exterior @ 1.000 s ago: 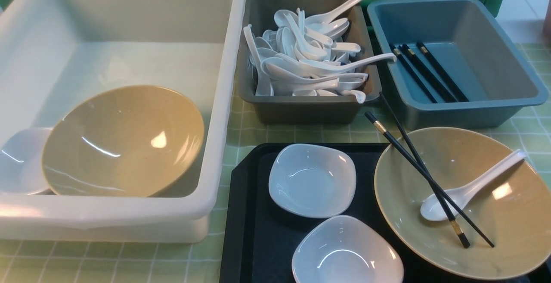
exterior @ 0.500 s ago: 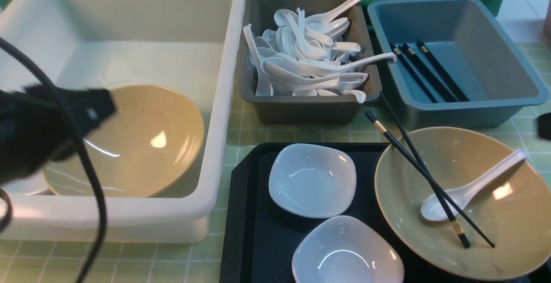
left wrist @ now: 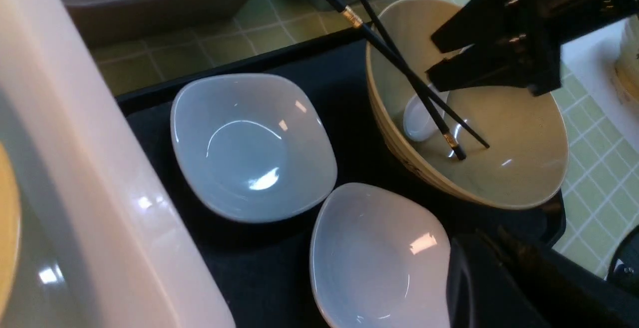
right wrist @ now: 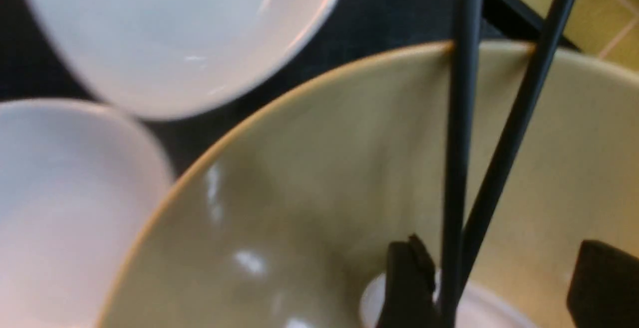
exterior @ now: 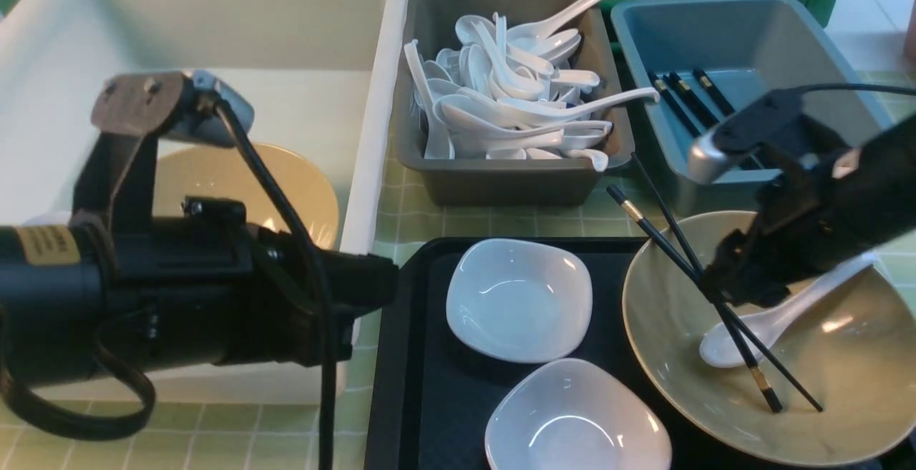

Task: On green table put chopsticks spoon bowls plates into blue grey white boxes.

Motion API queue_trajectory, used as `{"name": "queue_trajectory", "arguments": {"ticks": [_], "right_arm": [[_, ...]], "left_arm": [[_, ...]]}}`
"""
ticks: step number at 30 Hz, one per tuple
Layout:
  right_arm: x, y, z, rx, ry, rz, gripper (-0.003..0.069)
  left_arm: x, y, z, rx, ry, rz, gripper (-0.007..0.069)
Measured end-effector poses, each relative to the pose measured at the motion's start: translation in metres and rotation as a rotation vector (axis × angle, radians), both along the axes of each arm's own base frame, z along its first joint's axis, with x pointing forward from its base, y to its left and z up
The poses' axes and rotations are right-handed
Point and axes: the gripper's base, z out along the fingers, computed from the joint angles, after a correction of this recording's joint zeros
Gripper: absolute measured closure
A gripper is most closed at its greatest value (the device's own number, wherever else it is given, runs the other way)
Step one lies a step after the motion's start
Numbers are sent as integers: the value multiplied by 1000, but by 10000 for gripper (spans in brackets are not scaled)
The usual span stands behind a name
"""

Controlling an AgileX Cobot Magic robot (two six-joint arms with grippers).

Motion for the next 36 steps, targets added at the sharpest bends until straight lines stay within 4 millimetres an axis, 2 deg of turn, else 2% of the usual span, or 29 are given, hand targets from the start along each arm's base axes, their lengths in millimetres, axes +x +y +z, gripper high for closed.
{"name": "queue_trajectory", "arguments": {"ticks": [3, 4, 5, 7, 10, 11, 12, 13, 14, 17, 19, 20, 25, 26, 27, 30, 33, 36], "right_arm": [[13, 2, -10, -10, 18, 0, 228], [21, 4, -19, -17, 37, 0, 232], [22, 4, -19, -17, 35, 0, 234], [29, 6, -27, -22, 59, 1, 273], [32, 7, -27, -23, 78, 7, 407], [32, 8, -25, -22, 86, 12, 484], [32, 8, -25, -22, 86, 11, 498], [33, 8, -21, -18, 98, 10, 568], [33, 9, -17, -16, 106, 10, 594], [34, 10, -9, -11, 115, 16, 599], [37, 11, 8, -2, 110, 14, 599], [37, 11, 10, -1, 107, 15, 599], [56, 5, 66, 57, 6, -56, 599], [64, -2, 88, 82, -49, -101, 599], [66, -3, 94, 89, -65, -110, 599], [90, -21, 131, 143, -183, -208, 599], [119, -38, 144, 186, -274, -296, 599], [150, -52, 137, 219, -324, -362, 599]], "left_arm": [[1, 0, 3, -8, -11, 1, 626], [1, 0, 3, -9, -18, 4, 626], [1, 0, 3, -9, -18, 4, 626], [1, 0, 3, -10, -19, 5, 626], [2, 0, 3, -10, -23, 6, 626], [2, 0, 3, -10, -23, 6, 626], [2, 0, 3, -10, -23, 6, 626], [2, 0, 3, -11, -24, 7, 626], [2, 0, 4, -12, -25, 8, 626], [2, 0, 4, -16, -28, 11, 626], [3, 0, 5, -20, -35, 17, 626], [3, 0, 5, -20, -35, 17, 626], [4, 0, 5, -24, -44, 19, 626], [5, -1, 5, -17, -55, 8, 626], [5, -2, 4, -17, -55, 7, 626], [9, -6, 1, -26, -44, -16, 626], [14, -13, -2, -55, -23, -39, 626], [17, -18, -4, -75, -23, -77, 626]]}}
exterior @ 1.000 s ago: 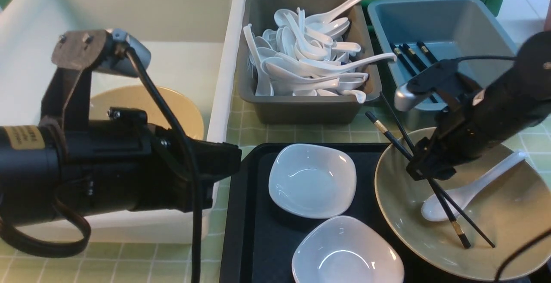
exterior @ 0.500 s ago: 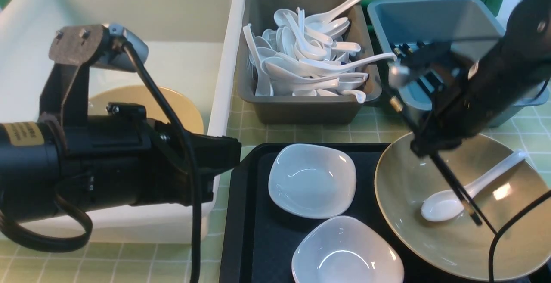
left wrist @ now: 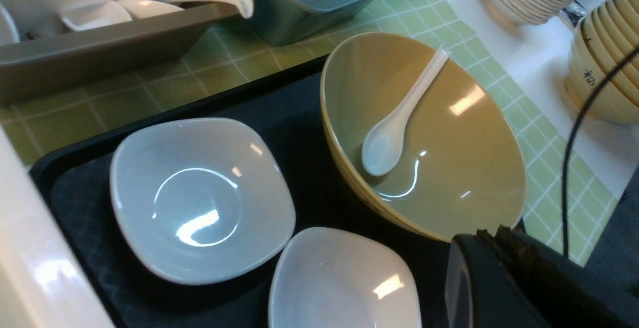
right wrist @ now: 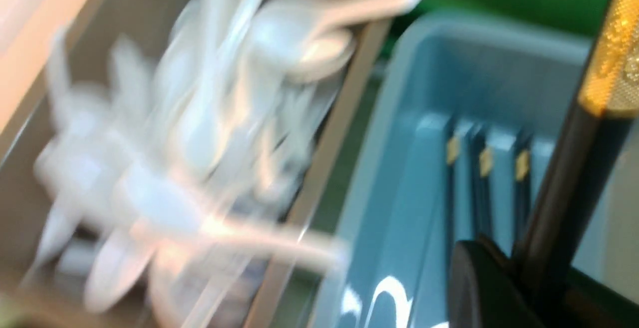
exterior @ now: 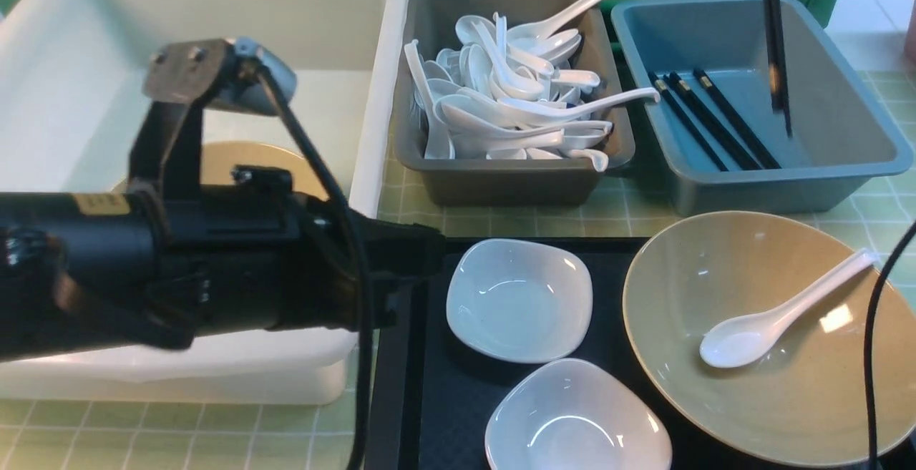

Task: On green table put chopsticks spoon bowls plates into blue grey white boxes.

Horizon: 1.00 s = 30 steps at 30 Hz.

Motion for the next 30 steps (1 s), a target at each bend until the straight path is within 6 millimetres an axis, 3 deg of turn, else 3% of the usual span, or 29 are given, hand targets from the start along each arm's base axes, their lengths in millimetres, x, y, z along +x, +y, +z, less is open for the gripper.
{"name": "queue_trajectory", "arguments": {"ticks": [1, 2, 4, 7, 8, 11, 14, 19, 20, 22, 26, 30], "right_arm": [[2, 0, -1, 2, -2, -2, 599], [21, -7, -16, 14, -2, -29, 599], [36, -10, -33, 16, 15, -39, 599], [60, -11, -79, 14, 78, -45, 599], [61, -11, -82, 14, 83, -46, 599], [73, -11, -119, 11, 146, -47, 599], [76, -12, -131, 2, 171, -46, 579], [72, -13, -118, -33, 139, -35, 502], [66, -13, -104, -45, 120, -25, 449], [62, -13, -94, -53, 109, -15, 413], [34, -11, -42, -76, 72, 33, 314], [-4, -1, 4, -152, 61, 160, 286]], "left_arm": [[0, 0, 0, 3, -7, -7, 626], [1, -4, -1, -10, -10, -37, 626], [0, -6, 0, -22, -28, -69, 626], [0, -8, 3, -39, -69, -104, 626], [0, -8, 3, -41, -74, -107, 626], [0, -9, 5, -50, -94, -118, 626], [0, -9, 4, -47, -99, -121, 626], [0, -9, 4, -40, -111, -128, 626], [0, -9, 4, -37, -118, -124, 626], [1, -9, 4, -32, -123, -120, 626], [4, -7, 3, 15, -169, -107, 626], [3, -4, 3, 46, -194, -105, 626]]}}
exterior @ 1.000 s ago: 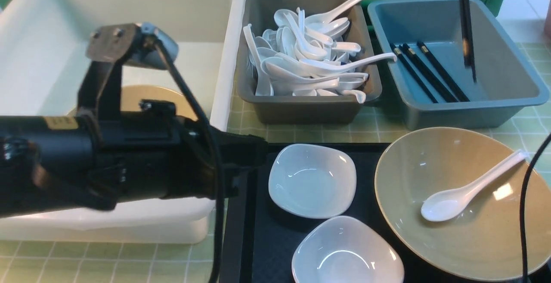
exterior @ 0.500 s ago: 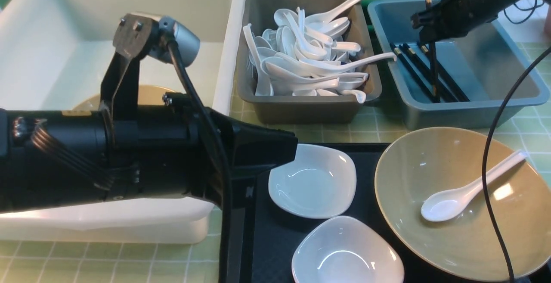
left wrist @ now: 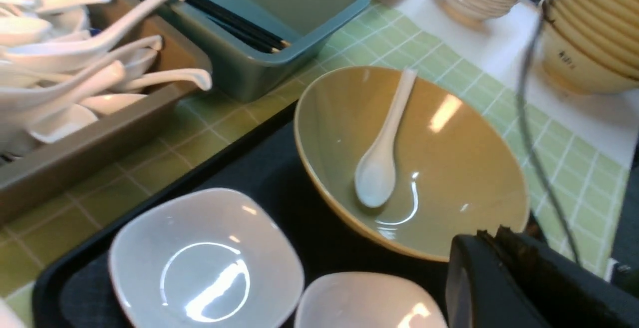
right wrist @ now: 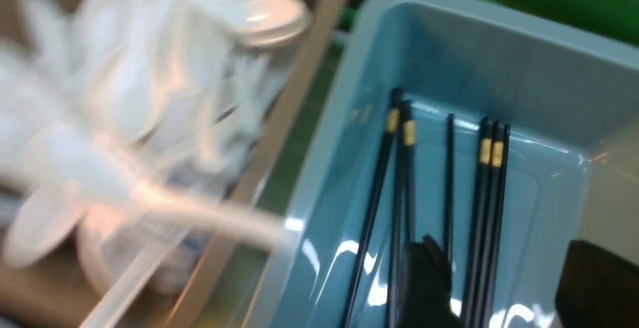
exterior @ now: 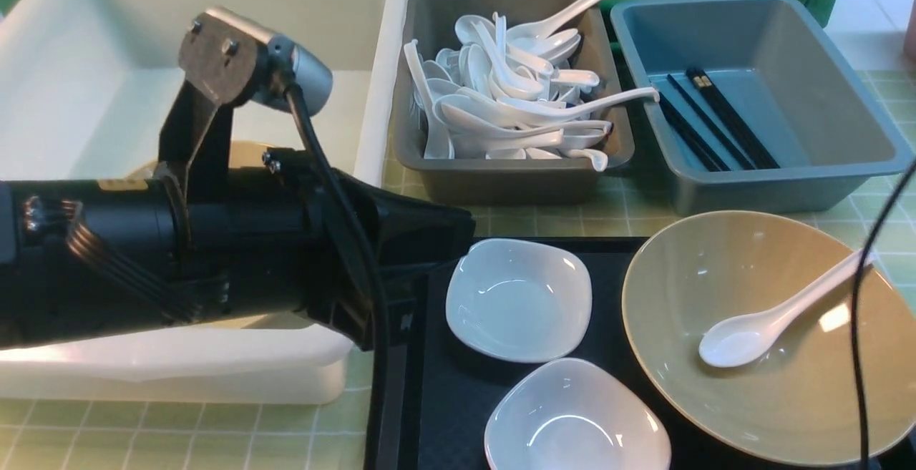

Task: On green table put chopsticks spoon bowls plates into blue grey white boxes.

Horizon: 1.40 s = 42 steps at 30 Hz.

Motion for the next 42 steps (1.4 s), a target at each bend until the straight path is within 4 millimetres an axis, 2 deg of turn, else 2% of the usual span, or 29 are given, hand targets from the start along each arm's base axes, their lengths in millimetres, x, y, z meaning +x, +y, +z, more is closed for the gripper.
{"name": "queue_trajectory", "arguments": {"ticks": [2, 3, 4, 5, 6, 8, 9, 10, 11, 14, 17, 19, 20, 22, 24, 31, 39, 42], "right_arm": [[-40, 20, 34, -106, -50, 190, 279], [-51, 29, 40, -134, -72, 250, 279], [-54, 28, 41, -141, -76, 259, 279], [-66, 37, 45, -169, -93, 320, 279], [-87, 48, 47, -225, -118, 433, 279], [-115, 60, 36, -287, -107, 568, 279], [-118, 61, 34, -296, -105, 583, 279], [-127, 62, 24, -316, -76, 617, 279], [-139, 64, 4, -344, -7, 661, 279], [-150, 57, -43, -408, 181, 695, 279], [-152, 42, -86, -561, 336, 731, 279], [-149, 35, -106, -667, 405, 793, 279], [-149, 34, -106, -678, 408, 798, 279], [-141, 29, -125, -766, 466, 860, 279], [-134, 30, -133, -792, 458, 875, 279], [-124, 34, -142, -848, 402, 978, 279], [-116, 36, -167, -855, 461, 1050, 280], [-114, 37, -178, -846, 495, 1067, 323]], "left_arm": [[-5, 4, 4, 13, -7, 8, 626], [-8, 6, 6, 21, -11, 10, 626], [-8, 6, 7, 19, -7, 14, 626], [-11, 9, 10, 37, -17, 14, 626], [-14, 12, 16, 58, -23, 20, 626], [-19, 19, 29, 118, -21, 45, 626], [-19, 19, 30, 116, -25, 45, 626], [-20, 23, 34, 145, -15, 63, 626], [-21, 29, 38, 196, 21, 109, 626], [-21, 36, 36, 246, 81, 190, 626], [-20, 40, 33, 251, 111, 239, 626], [-20, 40, 34, 241, 115, 249, 626], [-20, 40, 34, 240, 116, 249, 626], [-20, 39, 35, 224, 119, 248, 626], [-21, 38, 35, 213, 123, 245, 626], [-21, 38, 35, 207, 132, 239, 626], [-22, 38, 35, 210, 137, 237, 626], [-22, 38, 35, 211, 137, 237, 626]]}}
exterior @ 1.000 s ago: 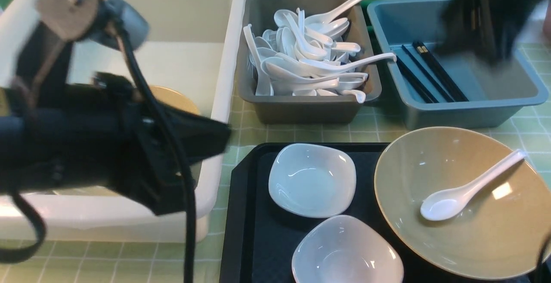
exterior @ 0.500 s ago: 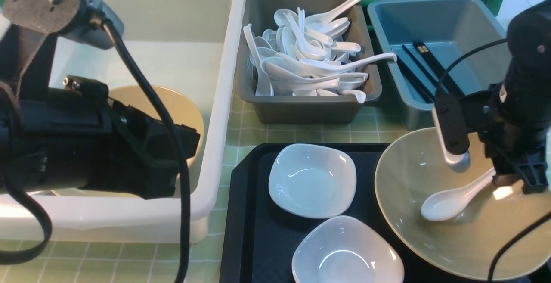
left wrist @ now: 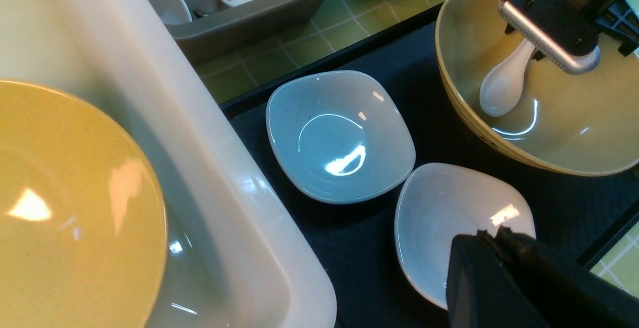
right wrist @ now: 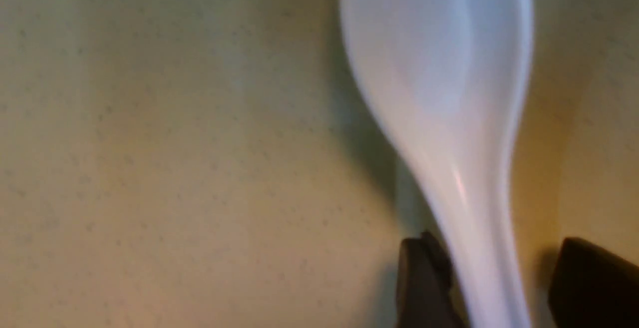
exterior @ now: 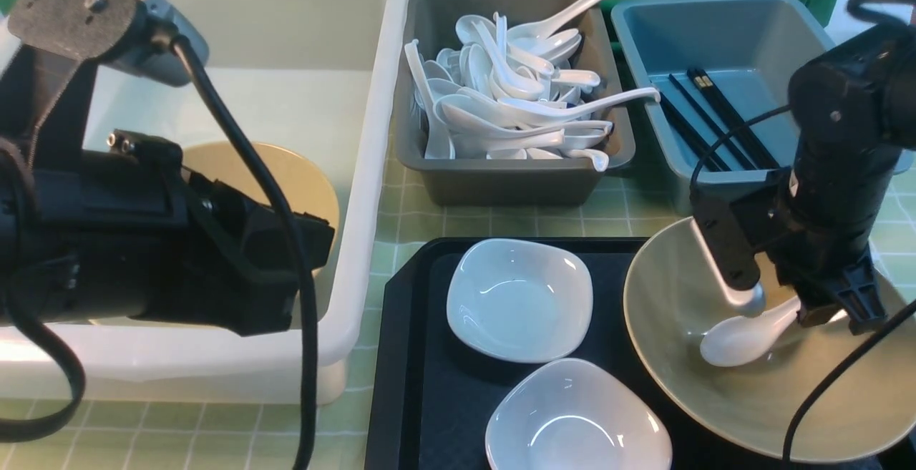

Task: On green table put chopsticks spoon bowls plates into blue grey white boxes.
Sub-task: 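Reach down and grasp the white spoon resting in the bowl with the right gripper, then place the white spoon into the bin of spoons with the right gripper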

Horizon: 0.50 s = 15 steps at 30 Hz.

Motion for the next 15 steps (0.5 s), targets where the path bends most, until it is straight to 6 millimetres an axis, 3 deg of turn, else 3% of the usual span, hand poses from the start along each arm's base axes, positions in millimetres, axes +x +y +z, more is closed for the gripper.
{"name": "queue_trajectory", "arguments": {"ticks": [3, 5, 6, 11, 14, 15], "right_arm": [[0, 0, -4, -6, 17, -1, 398], [0, 0, -4, -12, 29, -3, 508], [-1, -1, -4, -14, 31, -3, 522], [-4, 0, 10, 8, 24, 0, 518], [-3, 7, 43, 96, -20, -33, 518], [-4, 7, 43, 95, -18, -36, 518]], "left_arm": [[0, 0, 0, 0, 0, 0, 626], [0, 0, 0, 0, 0, 0, 626], [0, 0, 0, 0, 0, 0, 626], [0, 0, 0, 1, -1, -1, 626], [0, 0, 0, 1, -1, -1, 626], [0, 0, 0, 1, -1, -1, 626]]}}
